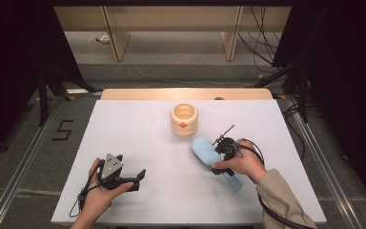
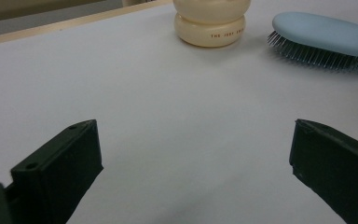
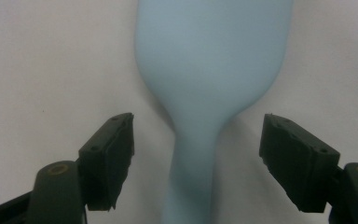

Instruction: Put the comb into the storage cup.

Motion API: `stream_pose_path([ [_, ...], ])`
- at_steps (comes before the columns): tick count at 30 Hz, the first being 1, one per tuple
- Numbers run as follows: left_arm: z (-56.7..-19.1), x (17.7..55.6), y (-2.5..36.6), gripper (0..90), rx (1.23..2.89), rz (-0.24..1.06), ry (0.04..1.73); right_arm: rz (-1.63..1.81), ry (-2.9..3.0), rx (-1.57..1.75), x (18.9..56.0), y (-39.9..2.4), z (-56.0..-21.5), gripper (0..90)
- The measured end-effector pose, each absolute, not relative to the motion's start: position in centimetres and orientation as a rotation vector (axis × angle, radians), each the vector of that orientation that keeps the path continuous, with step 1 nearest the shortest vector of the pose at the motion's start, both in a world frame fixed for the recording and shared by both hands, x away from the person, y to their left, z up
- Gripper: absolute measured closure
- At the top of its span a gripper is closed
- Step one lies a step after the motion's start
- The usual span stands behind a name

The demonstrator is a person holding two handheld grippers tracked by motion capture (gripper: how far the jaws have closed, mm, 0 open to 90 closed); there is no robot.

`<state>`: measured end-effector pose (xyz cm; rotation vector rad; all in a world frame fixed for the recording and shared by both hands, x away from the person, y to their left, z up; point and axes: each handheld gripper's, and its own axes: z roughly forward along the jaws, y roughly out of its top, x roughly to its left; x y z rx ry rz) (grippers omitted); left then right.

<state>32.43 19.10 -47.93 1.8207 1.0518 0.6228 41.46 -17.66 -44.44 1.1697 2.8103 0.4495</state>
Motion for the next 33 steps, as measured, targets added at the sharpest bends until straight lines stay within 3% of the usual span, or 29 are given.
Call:
stream_pose_path([
  [33, -48.0, 32.4, 19.1, 1.9, 1.824, 0.62, 1.05, 0.251, 2.816, 1.228, 41.9, -16.3, -45.7, 47.9],
])
